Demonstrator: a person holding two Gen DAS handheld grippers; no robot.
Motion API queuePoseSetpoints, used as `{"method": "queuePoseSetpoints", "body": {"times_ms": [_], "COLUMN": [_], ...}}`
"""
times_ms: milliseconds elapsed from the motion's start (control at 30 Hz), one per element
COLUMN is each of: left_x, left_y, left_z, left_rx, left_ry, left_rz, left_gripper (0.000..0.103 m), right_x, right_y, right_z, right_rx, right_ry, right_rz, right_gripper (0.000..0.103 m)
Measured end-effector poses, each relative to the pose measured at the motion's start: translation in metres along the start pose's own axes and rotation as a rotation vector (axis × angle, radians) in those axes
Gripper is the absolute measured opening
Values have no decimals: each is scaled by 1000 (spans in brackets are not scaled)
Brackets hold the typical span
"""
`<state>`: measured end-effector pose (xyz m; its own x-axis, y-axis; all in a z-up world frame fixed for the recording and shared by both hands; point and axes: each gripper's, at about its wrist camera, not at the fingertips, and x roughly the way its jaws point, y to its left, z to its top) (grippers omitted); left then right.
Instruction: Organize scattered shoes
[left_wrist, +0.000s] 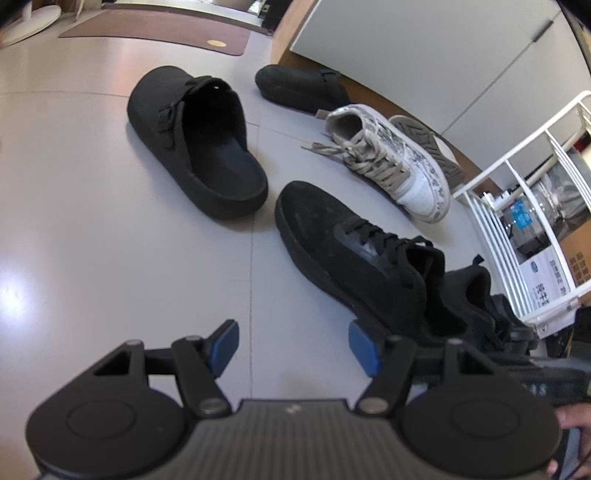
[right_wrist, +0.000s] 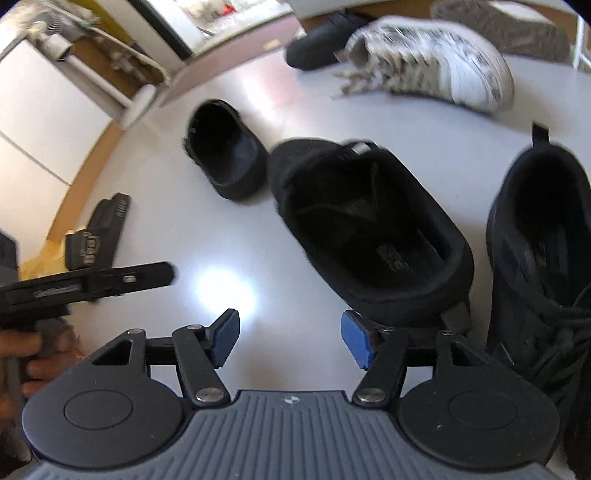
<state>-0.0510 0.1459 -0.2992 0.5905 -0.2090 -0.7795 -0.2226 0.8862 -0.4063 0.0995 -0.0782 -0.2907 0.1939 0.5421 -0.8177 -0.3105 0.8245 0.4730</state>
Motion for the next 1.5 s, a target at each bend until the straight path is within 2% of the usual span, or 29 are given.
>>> {"method": "queuePoseSetpoints", "body": {"times_ms": [100, 233, 367, 467, 700, 1100, 1267, 1500], "left_x": [1, 3, 5, 6, 10, 11, 10, 13], "left_y": [2, 0, -3, -4, -6, -5, -7, -9], "left_z": [0, 0, 1, 1, 0, -3, -4, -7], "left_rx": [-3, 3, 11, 17, 28, 31, 38, 45], "left_ry": [5, 10, 14, 19, 26, 35, 34, 46], "left_rz": [4, 5, 8, 14, 18, 21, 19, 20], "left_gripper": [68, 68, 68, 68, 68, 68, 68, 68], "right_x": [2, 6, 10, 14, 29, 30, 30, 35], "right_y": [-8, -17, -36, -45, -63, -72, -76, -77], "right_z": [4, 12, 19, 22, 25, 21, 24, 25], "right_rx": [56, 104, 267, 377, 588, 783, 822, 790], "right_ry": [-7, -36, -56, -62, -55, -122, -118, -123], "right_rz": [33, 19, 82, 130, 161, 112, 98, 97], "right_gripper": [67, 70, 86, 92, 92, 92, 92, 90]}}
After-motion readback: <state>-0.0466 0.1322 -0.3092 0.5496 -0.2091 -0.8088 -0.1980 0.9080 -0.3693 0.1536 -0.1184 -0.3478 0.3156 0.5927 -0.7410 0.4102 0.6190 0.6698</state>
